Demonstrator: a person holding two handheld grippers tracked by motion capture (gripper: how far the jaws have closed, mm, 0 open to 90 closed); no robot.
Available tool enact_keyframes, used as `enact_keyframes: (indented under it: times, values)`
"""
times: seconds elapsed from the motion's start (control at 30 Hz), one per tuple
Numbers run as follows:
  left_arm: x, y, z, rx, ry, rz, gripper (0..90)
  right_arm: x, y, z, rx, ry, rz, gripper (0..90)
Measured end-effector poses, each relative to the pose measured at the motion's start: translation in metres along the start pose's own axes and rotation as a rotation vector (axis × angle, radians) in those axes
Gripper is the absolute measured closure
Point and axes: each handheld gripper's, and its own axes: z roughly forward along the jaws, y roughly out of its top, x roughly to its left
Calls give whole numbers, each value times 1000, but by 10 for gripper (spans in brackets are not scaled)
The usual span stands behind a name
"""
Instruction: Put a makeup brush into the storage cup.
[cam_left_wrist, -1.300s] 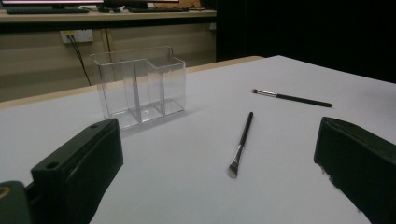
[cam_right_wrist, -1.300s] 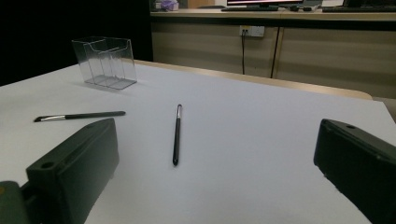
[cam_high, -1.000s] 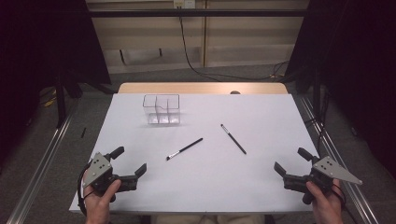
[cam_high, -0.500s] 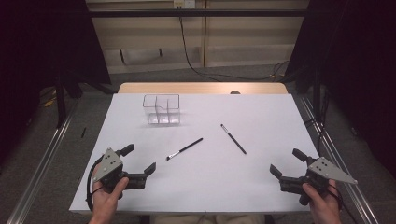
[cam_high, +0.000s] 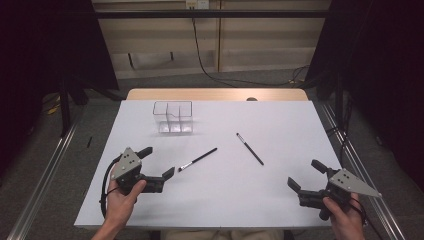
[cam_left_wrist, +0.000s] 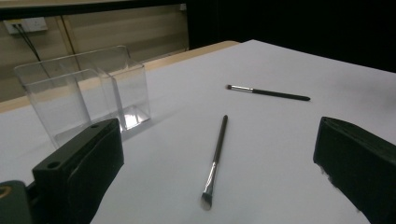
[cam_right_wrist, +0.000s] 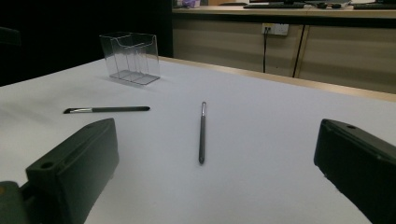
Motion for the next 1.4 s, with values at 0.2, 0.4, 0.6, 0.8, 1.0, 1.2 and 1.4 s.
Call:
enact_keyframes:
  times: [0.2,0.4,0.6,0.8,1.0,1.2,1.4]
  values:
    - [-6,14,4,-9,-14,-17,16,-1,-1,1,9,-4,1,0]
    - [-1,19,19,-11,-31,-3,16,-1,-1,0,14,-11,3,0]
    - [5,27,30,-29,-19,14,18,0,-2,2,18,-10,2,0]
    - [5,35,43,-29,-3,39,18,1,-1,2,19,-5,-4,0]
    - [4,39,64,-12,-33,20,15,1,-1,3,16,-2,-12,0]
    - [8,47,75,5,-12,25,13,1,-2,3,18,-3,-11,0]
    - [12,53,85,5,-21,20,15,1,-1,3,18,-1,-15,0]
